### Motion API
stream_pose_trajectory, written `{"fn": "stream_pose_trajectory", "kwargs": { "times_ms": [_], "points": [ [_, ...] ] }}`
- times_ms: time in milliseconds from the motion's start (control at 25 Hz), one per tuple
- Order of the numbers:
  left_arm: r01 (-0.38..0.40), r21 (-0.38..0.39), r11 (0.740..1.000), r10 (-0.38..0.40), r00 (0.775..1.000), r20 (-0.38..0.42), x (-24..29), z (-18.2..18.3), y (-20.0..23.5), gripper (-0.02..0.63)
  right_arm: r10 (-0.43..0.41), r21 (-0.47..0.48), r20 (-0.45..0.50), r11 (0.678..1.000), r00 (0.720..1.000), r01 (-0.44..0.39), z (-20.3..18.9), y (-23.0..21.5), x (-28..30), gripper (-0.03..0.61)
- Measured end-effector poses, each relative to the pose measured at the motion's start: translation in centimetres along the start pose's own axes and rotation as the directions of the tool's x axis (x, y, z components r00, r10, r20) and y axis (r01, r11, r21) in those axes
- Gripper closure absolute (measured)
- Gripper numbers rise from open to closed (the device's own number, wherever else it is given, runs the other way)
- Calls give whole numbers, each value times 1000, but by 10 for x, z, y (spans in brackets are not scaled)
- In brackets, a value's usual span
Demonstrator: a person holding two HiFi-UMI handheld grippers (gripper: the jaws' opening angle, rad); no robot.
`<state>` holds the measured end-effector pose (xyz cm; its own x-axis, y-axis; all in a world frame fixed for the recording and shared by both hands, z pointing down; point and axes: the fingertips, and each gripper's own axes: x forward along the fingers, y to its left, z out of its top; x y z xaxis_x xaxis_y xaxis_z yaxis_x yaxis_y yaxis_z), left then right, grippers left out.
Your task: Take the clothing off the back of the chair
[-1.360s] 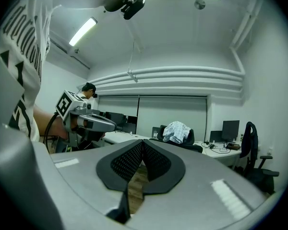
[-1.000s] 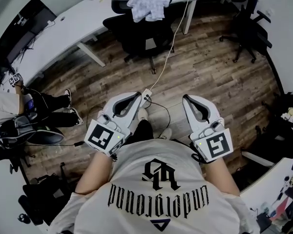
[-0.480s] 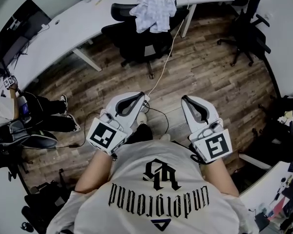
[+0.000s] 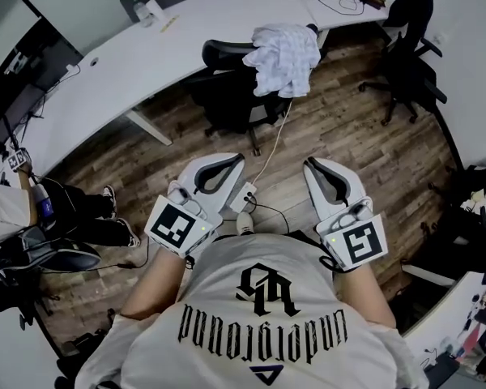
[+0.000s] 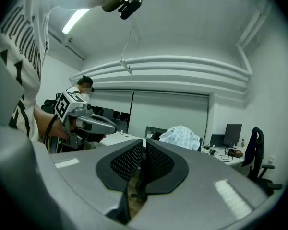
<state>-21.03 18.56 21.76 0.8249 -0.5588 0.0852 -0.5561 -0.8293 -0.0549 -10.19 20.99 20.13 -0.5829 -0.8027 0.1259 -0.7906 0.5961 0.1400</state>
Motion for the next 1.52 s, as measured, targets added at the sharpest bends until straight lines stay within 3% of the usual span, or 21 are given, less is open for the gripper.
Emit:
{"fn": "stream_pose_trajectory", "kwargs": {
  "times_ms": [80, 280, 600, 800, 1080, 1200, 1520],
  "points": [
    [14, 15, 1000, -14, 1000, 4, -2, -2, 11, 563, -10, -1, -4, 1000, 1000, 10, 0, 6, 10, 569],
    [48, -43, 998, -49, 998, -29, 0, -8, 22, 563, -24, 2, -28, 1000, 999, 24, -4, 13, 26, 569],
    [44, -30, 999, -45, 999, -25, 33, -4, 58, 563, -45, 14, -14, 999, 999, 45, -4, -33, 58, 569],
    [22, -32, 999, -23, 999, -44, 54, -4, 73, 561, -10, 10, -24, 1000, 1000, 11, -9, -57, 71, 568],
    [28, -48, 998, -31, 998, -54, 91, -4, 94, 556, 42, 39, -59, 998, 997, -40, -15, -97, 99, 505],
    [21, -51, 999, -24, 997, -68, 114, -3, 99, 504, 87, 39, -63, 996, 994, -84, -18, -123, 113, 438],
    [1, -93, 996, -14, 990, -142, 159, -38, 122, 255, 188, 136, -85, 975, 978, -176, -36, -171, 161, 247]
  ]
}}
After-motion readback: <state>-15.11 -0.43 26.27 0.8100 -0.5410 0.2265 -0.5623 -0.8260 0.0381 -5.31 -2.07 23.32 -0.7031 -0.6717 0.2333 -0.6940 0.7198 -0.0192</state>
